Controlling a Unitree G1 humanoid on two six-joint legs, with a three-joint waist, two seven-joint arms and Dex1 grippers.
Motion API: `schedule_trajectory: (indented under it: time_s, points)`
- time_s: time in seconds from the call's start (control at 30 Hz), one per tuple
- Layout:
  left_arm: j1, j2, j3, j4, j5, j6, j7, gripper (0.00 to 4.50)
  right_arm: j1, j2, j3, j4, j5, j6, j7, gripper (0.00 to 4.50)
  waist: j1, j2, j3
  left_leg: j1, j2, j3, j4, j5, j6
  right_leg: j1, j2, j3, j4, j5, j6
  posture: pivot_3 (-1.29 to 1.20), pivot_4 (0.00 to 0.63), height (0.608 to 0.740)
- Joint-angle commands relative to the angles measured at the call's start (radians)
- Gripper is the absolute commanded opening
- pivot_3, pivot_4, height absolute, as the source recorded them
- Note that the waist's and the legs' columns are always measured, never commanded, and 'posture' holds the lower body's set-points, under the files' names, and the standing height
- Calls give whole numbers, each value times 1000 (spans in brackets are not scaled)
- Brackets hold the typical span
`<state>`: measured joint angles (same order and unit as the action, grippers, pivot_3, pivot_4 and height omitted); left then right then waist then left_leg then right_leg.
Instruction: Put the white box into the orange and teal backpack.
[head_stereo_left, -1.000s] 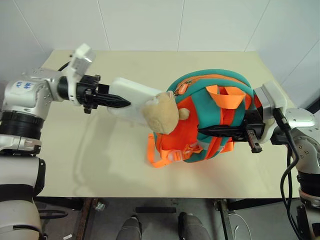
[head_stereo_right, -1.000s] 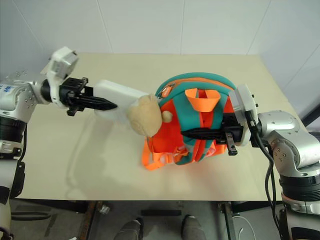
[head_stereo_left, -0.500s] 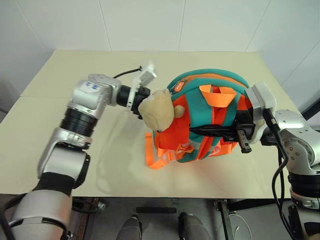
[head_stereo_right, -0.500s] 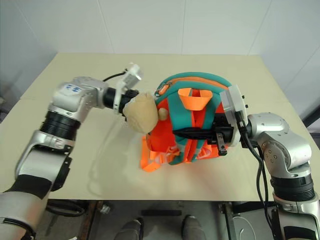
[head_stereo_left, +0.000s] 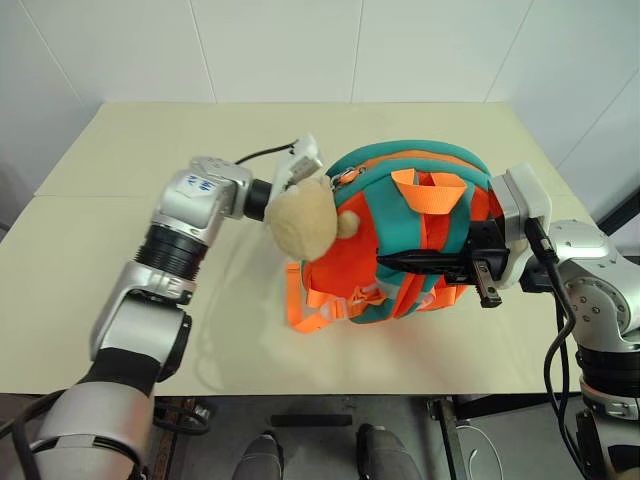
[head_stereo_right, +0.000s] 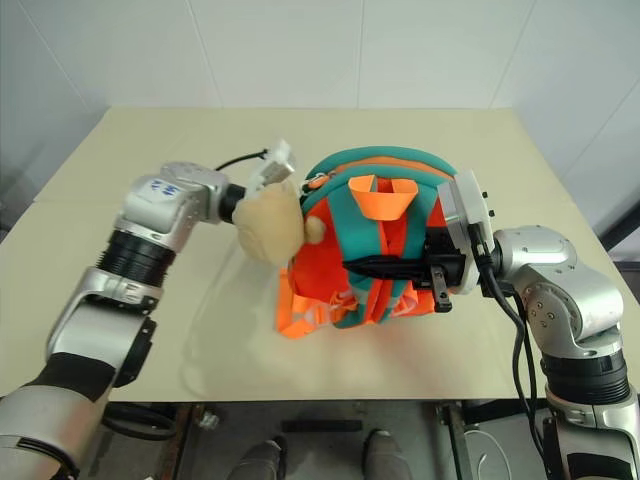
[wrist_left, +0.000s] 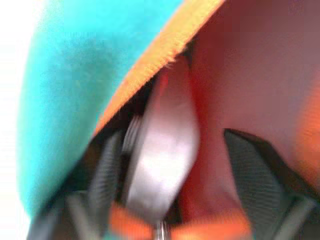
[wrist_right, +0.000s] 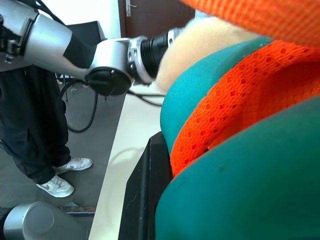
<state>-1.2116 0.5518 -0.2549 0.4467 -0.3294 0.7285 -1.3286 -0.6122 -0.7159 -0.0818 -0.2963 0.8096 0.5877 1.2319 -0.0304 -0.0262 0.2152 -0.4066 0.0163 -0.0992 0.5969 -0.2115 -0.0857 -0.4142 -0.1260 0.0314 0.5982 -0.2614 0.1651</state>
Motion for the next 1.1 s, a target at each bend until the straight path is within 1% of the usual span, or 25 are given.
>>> schedule_trajectory:
  time_s: [0.03,0.17,0.27,0.47,0.6,0.7,0.77,0.87,0.97,1.1]
  points:
    - [6,102,49,-84,-25,13,-79,4476,-4,0,-29,-34,19,-17,-9,0,0,0,0,0,0,0,0,0,0,0,0,0,0,0,0,0,150,740]
    - [61,210,76,-148,-40,12,-154,4476,-6,5,-24,-25,13,-25,-8,0,2,0,0,0,0,0,0,0,0,0,0,0,0,0,0,0,150,740]
    - [97,271,104,-217,-81,70,-185,4476,-10,10,-20,-15,5,-30,-9,0,2,0,0,0,0,0,0,0,0,0,0,0,0,0,0,0,150,740]
    - [159,299,210,-385,-224,229,-142,4476,-7,20,-17,-8,-3,-35,-7,0,2,0,0,0,0,0,0,0,0,0,0,0,1,0,0,0,150,740]
    - [177,276,261,-425,-274,307,-53,4476,-10,22,-15,-2,-6,-38,-5,0,2,0,0,0,0,0,0,0,1,0,0,0,2,0,-1,0,150,740]
    - [178,197,277,-427,-286,317,54,4476,-18,26,-8,7,-12,-43,-3,0,2,0,0,1,0,0,1,0,1,1,0,0,3,0,-1,0,150,740]
    - [187,136,292,-436,-291,283,109,4476,-22,29,-8,7,-12,-43,-5,0,4,0,0,1,0,0,3,0,1,1,0,0,4,0,-1,0,150,740]
    - [182,92,292,-442,-308,299,152,4476,-24,35,-12,3,-9,-43,-9,0,3,0,0,1,0,0,4,0,1,1,0,1,4,0,0,0,150,740]
    - [172,93,283,-455,-334,338,164,3898,-15,48,-27,-15,8,-43,-25,0,-1,0,0,1,0,0,4,0,1,1,0,1,4,0,0,0,150,740]
    - [152,115,279,-435,-339,358,171,2630,9,68,-52,-45,38,-46,-50,0,2,0,0,1,0,0,4,0,1,1,0,1,4,0,0,0,150,740]
